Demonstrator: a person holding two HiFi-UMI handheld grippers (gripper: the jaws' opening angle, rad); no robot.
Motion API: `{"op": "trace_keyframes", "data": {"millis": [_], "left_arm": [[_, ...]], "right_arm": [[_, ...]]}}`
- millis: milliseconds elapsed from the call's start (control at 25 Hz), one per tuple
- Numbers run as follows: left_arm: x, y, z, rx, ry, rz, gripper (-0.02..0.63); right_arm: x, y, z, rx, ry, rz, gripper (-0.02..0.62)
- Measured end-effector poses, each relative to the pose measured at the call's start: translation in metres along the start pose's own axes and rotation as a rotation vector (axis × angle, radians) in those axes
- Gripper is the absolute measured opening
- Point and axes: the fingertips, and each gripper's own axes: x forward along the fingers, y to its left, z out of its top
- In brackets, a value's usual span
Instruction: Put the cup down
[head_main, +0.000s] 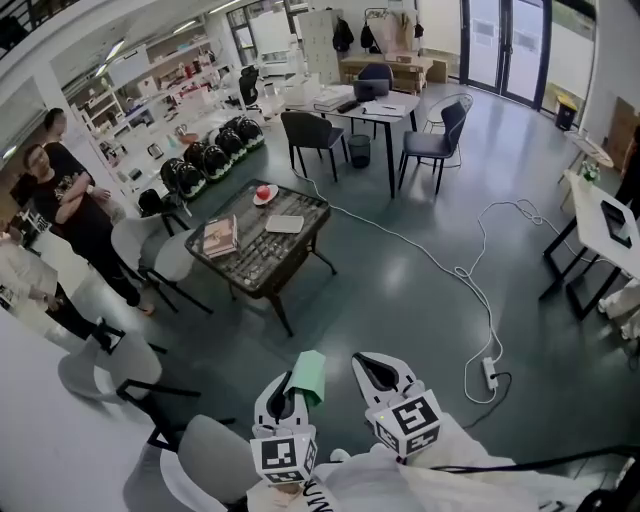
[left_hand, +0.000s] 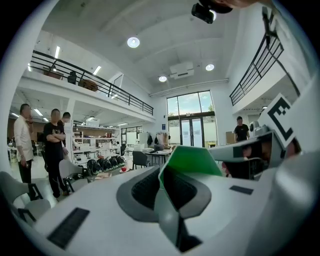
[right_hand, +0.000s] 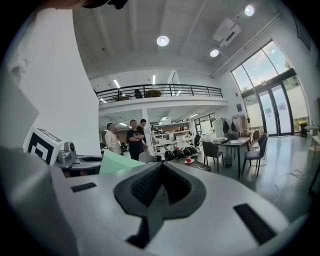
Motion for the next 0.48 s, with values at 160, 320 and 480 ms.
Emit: {"op": "trace_keyframes", "data": {"millis": [160, 320, 480], "left_arm": [[-0.002, -0.002, -0.005, -0.002, -0.001, 0.03, 0.034], [-0.001, -0.004, -0.01, -0.001, 0.005, 0.05, 0.034], [0.011, -0.004, -0.008, 0.006, 0.005, 0.045, 0.034]], "right_arm": [[-0.007, -0.008, -0.003, 0.014, -0.015, 0.004, 0.005], [-0.014, -0.017, -0.006, 0.025, -0.018, 0.001, 0.005], [-0.011, -0.027, -0.003, 0.028, -0.028, -0.007, 0.005]]}}
